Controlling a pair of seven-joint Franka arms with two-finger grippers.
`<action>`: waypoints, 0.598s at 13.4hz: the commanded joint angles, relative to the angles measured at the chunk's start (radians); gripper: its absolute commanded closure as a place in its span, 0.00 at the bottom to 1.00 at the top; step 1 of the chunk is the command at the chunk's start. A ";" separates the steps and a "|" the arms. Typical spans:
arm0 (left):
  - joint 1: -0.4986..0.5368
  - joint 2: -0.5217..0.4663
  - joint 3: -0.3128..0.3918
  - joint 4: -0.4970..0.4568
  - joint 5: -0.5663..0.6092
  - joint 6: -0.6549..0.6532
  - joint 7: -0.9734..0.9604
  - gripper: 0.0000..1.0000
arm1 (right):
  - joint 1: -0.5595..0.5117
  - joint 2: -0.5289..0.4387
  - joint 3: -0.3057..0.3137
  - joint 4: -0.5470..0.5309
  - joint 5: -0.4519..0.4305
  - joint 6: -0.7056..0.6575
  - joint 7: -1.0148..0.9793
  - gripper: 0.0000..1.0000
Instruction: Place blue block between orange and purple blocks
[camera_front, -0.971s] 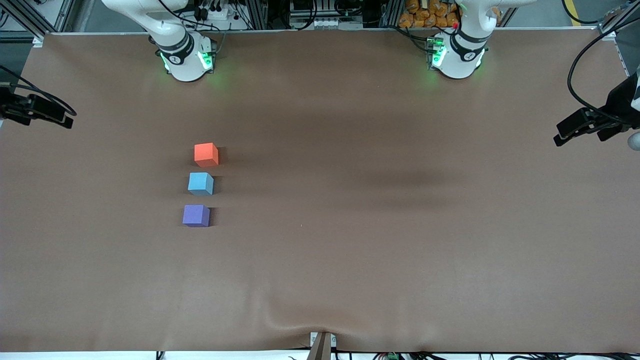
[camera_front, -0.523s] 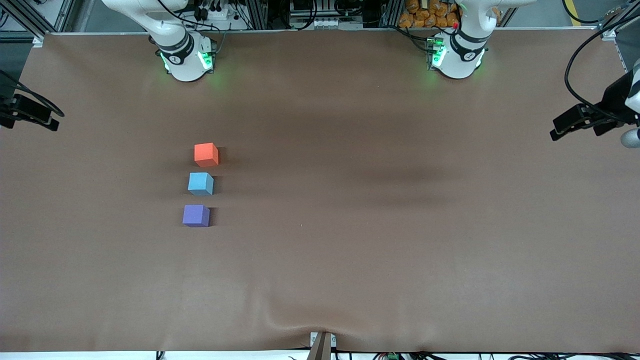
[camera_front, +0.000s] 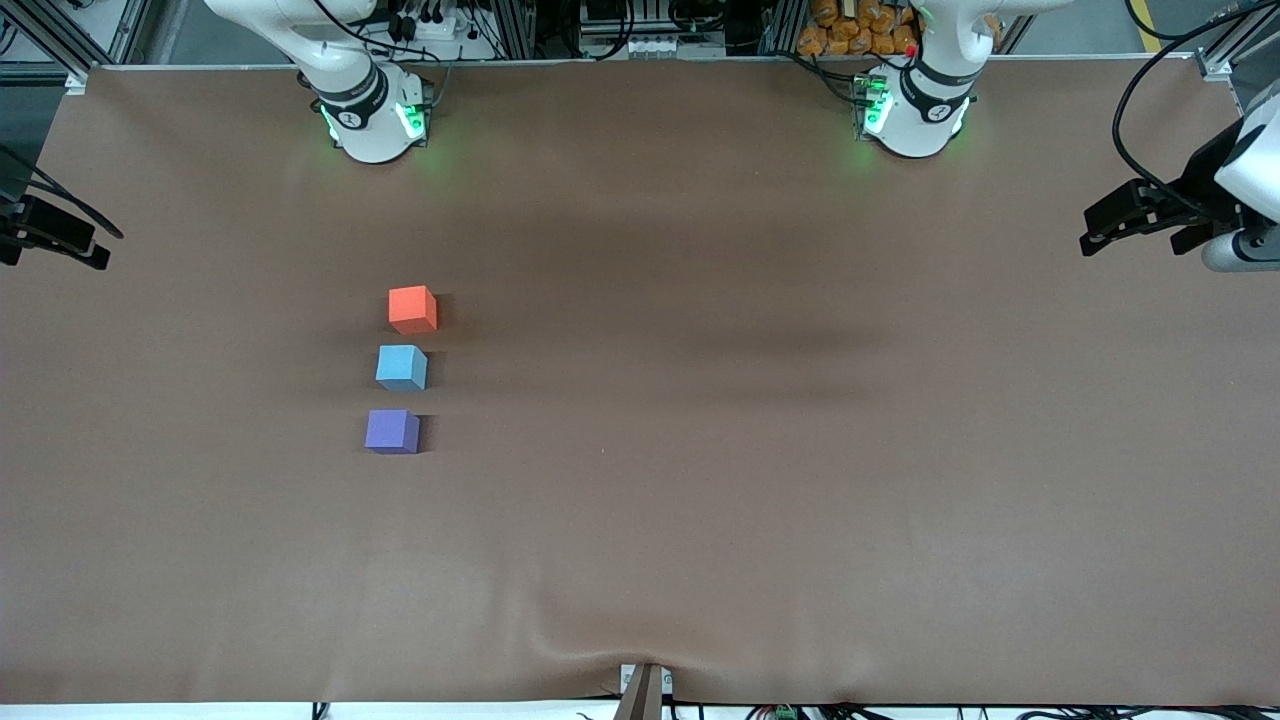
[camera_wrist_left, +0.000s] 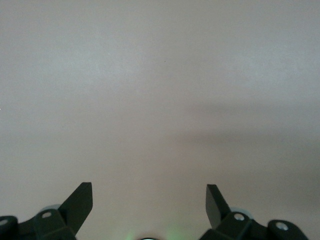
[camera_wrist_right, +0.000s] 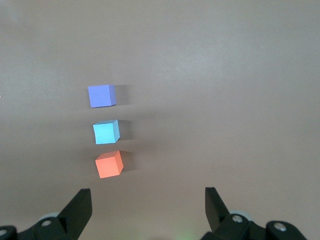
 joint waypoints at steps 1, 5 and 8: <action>0.010 -0.011 -0.002 0.022 -0.005 -0.021 0.039 0.00 | -0.015 -0.004 0.014 -0.007 -0.010 -0.009 -0.012 0.00; 0.011 0.000 0.008 0.048 -0.002 -0.021 0.036 0.00 | -0.017 -0.004 0.012 -0.010 -0.007 -0.014 -0.009 0.00; 0.008 0.000 0.002 0.050 0.029 -0.033 0.033 0.00 | -0.016 -0.004 0.012 -0.010 -0.003 -0.014 -0.009 0.00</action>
